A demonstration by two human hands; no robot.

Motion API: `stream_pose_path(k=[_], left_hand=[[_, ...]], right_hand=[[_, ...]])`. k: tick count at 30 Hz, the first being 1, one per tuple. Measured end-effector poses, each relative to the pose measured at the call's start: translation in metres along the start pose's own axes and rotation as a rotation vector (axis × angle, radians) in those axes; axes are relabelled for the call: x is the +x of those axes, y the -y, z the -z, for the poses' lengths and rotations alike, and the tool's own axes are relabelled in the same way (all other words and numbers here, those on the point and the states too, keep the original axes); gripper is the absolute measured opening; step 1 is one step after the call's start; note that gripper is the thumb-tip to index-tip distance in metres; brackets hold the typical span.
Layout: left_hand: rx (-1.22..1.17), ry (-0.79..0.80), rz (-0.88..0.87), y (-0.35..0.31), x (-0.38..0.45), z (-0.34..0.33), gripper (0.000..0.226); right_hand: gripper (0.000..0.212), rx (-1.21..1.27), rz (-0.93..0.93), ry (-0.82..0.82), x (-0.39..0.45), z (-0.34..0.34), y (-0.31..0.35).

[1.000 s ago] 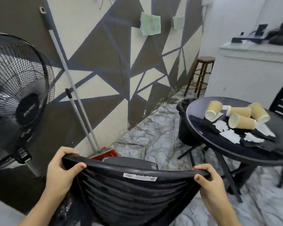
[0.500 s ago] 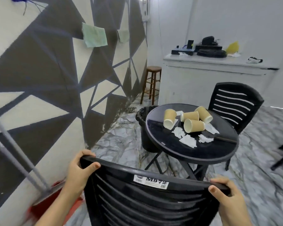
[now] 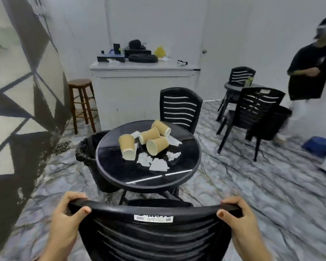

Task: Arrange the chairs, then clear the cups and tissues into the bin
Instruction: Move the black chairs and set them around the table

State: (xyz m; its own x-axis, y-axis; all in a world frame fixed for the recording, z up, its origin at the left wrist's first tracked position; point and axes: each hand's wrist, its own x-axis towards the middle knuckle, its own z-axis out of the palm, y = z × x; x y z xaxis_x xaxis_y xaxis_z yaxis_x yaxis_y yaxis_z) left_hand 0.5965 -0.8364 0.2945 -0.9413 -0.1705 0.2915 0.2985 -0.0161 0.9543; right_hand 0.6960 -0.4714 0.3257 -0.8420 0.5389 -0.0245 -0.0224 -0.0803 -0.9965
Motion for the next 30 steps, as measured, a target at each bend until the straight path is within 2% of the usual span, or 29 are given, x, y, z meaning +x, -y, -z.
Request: stream_pose_path(k=[5,8,9,13,18,20,27,30], left_hand=[[-0.027,0.163,-0.027,0.015,0.041,0.005,0.064],[-0.104,0.256,0.004,0.024,0.061,0.016,0.034],[-0.123,0.284,0.017,0.027,0.067,0.020,0.033],[-0.120,0.342,0.045,0.034,0.082,0.040,0.063],[-0.134,0.410,0.116,0.038,0.082,0.060,0.066],[-0.127,0.423,0.134,0.037,0.076,0.067,0.070],[-0.076,0.328,0.191,0.037,0.032,0.098,0.074],[-0.045,0.327,0.222,0.037,-0.007,0.096,0.088]], right_hand=[[0.074,0.023,0.001,-0.140,-0.023,-0.020,-0.015],[0.074,0.035,-0.005,-0.171,-0.038,-0.036,-0.023],[0.074,0.047,-0.005,-0.181,-0.044,-0.043,-0.025],[0.077,0.023,-0.010,-0.205,-0.062,-0.065,-0.037],[0.069,0.007,0.013,-0.156,-0.078,-0.074,-0.038],[0.074,0.014,0.000,-0.123,-0.086,-0.070,-0.039],[0.070,-0.052,-0.052,0.008,-0.103,-0.056,-0.058],[0.059,-0.059,-0.081,0.071,-0.104,-0.032,-0.058]])
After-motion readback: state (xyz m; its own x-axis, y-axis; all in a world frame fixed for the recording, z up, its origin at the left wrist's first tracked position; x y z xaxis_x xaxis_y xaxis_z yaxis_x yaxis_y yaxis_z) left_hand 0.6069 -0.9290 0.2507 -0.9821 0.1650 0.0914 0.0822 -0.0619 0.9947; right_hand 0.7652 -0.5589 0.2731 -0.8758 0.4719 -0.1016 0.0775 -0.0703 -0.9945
